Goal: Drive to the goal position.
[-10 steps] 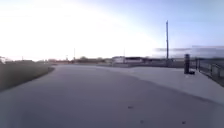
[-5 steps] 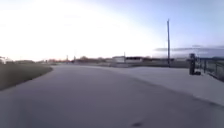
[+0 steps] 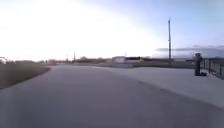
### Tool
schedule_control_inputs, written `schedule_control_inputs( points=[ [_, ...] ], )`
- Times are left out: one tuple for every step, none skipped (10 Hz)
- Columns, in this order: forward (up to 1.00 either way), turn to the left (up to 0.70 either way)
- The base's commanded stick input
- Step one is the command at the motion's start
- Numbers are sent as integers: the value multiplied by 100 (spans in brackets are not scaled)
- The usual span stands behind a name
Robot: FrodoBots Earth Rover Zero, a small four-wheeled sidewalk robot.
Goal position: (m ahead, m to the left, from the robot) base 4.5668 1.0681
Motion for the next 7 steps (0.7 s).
schedule_control_inputs(
  points=[
    [87,18],
    [100,37],
    [100,41],
    [100,41],
    [100,41],
    [100,40],
    [100,1]
  ],
)
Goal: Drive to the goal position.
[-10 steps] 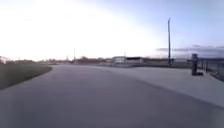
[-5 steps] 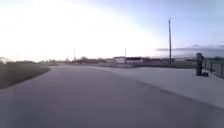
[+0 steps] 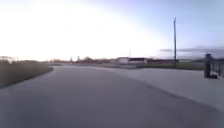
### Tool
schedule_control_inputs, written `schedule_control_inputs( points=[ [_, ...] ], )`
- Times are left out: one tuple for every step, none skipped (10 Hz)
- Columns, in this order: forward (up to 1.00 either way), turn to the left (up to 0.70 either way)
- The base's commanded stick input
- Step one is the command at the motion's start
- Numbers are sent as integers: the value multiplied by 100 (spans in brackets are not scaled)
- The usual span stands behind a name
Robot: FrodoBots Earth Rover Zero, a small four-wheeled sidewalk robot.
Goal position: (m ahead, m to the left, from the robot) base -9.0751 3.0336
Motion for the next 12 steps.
schedule_control_inputs(
  points=[
    [100,1],
    [100,1],
    [98,1],
    [97,1],
    [96,1],
    [95,1],
    [95,1],
    [95,1],
    [95,1],
    [96,3],
    [100,3],
    [100,1]
  ],
)
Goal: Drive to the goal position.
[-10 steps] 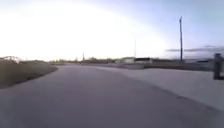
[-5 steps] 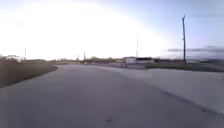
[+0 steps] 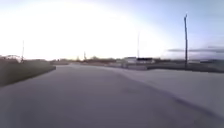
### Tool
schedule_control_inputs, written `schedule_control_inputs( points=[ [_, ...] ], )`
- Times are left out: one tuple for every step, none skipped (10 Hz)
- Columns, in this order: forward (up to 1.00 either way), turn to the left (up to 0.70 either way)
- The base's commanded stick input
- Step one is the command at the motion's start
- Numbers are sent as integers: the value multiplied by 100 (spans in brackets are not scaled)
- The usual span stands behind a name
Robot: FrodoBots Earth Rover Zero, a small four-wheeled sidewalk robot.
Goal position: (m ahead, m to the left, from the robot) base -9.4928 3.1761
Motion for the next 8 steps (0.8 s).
schedule_control_inputs(
  points=[
    [100,1],
    [100,1],
    [100,4],
    [100,30],
    [100,40],
    [100,33],
    [100,24],
    [100,3]
  ],
)
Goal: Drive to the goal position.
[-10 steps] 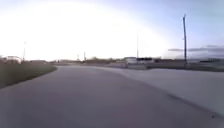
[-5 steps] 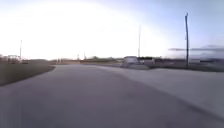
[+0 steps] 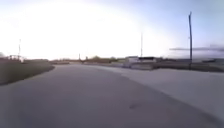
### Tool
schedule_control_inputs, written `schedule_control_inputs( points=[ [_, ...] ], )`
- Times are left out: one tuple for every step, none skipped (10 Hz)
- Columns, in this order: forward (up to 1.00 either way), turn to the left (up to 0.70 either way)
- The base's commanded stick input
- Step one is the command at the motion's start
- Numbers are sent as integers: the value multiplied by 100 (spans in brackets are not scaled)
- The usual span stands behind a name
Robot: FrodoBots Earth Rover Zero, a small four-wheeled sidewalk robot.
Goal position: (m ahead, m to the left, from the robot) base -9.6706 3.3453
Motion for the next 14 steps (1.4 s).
schedule_control_inputs(
  points=[
    [100,1],
    [100,1],
    [100,1],
    [100,1],
    [100,1],
    [100,1],
    [100,1],
    [100,1],
    [100,1],
    [100,1],
    [100,1],
    [100,1],
    [100,1],
    [100,1]
  ],
)
